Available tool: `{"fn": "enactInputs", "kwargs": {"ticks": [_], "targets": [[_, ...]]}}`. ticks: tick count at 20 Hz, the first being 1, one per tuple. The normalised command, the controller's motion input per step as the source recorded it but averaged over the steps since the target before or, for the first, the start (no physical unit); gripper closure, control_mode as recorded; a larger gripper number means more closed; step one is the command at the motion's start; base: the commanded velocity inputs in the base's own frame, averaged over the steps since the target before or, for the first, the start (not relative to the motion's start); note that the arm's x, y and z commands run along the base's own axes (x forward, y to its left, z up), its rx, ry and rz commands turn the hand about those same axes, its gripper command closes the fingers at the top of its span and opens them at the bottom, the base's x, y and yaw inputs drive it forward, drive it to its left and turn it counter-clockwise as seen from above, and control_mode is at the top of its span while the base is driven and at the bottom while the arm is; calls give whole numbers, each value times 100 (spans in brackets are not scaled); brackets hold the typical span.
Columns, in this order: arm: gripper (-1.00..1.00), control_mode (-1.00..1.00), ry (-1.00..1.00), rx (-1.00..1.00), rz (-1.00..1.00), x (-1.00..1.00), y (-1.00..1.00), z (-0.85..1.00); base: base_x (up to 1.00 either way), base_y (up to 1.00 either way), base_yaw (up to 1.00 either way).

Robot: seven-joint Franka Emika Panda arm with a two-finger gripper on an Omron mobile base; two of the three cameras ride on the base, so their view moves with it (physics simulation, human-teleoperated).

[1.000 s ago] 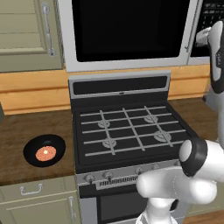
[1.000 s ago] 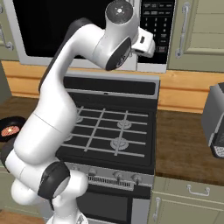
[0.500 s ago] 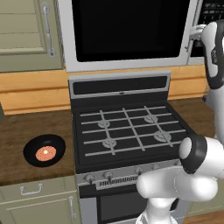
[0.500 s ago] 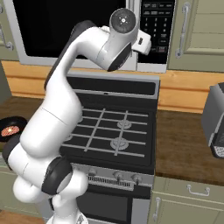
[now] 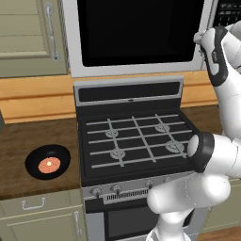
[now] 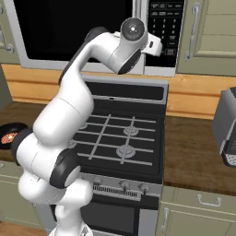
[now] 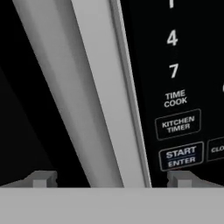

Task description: Open the microwave, place the bowl with waffle inside the microwave, then close the microwave door and turn it on.

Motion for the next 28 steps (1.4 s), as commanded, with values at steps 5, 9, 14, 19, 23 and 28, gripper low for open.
{"fn": "enactInputs", "kwargs": {"ticks": [5, 9, 14, 19, 23, 28], "targets": [[-100, -100, 0, -2, 0, 40, -5, -6, 0, 0, 0], [-100, -100, -3, 0, 0, 19, 2, -2, 0, 0, 0], [100, -100, -9, 0, 0, 0, 4, -1, 0, 0, 0], [100, -100, -3, 0, -10, -19, 2, 0, 0, 0, 0], [100, -100, 0, 0, -28, -76, 0, 0, 0, 0, 0], [100, -100, 0, 0, -32, -100, -3, -2, 0, 0, 0]]}}
